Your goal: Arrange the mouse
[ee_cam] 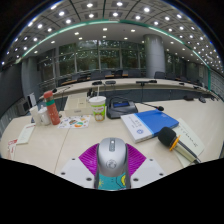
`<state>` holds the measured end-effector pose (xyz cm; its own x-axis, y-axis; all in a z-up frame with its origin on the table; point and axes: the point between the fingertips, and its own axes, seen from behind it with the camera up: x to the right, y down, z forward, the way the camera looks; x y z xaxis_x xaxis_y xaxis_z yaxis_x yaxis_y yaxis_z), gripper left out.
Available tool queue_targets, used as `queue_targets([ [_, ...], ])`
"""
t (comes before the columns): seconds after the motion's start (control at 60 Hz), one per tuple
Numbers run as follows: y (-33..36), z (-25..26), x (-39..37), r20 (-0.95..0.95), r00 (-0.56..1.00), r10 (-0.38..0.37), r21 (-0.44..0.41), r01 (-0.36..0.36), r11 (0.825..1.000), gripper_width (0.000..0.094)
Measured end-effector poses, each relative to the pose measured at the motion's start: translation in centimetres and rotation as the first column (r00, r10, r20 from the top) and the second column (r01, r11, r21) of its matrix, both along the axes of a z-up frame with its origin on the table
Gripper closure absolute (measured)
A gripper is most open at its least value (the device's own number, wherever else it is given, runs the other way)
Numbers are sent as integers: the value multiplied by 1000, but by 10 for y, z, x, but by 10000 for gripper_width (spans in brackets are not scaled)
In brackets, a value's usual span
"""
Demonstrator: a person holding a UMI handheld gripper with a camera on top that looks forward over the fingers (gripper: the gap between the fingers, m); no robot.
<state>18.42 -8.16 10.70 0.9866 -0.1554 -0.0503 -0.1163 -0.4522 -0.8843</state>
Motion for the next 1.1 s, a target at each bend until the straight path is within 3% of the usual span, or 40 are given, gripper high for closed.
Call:
queue_targets([
  [0.183,-10,-83,28,-16,1000,13,-124,-15,992,575],
  [0.383,-21,-115,28,-70,997,24,-184,-37,982,444],
  [0.417,-22,-113,28,-60,998,25,-180,-36,983,398],
  [0.467,-28,-110,28,-48,999,23,-189,-32,981,246],
  [0.517,-36,-102,25,-41,999,25,-191,-32,981,68],
  [0.733,-106,-20,5,38,999,-13,-144,19,989,79],
  [0.9,-199,56,-30,63,997,-47,-105,54,993,75],
  [1.1,-306,108,-73,94,994,-57,-87,65,994,77],
])
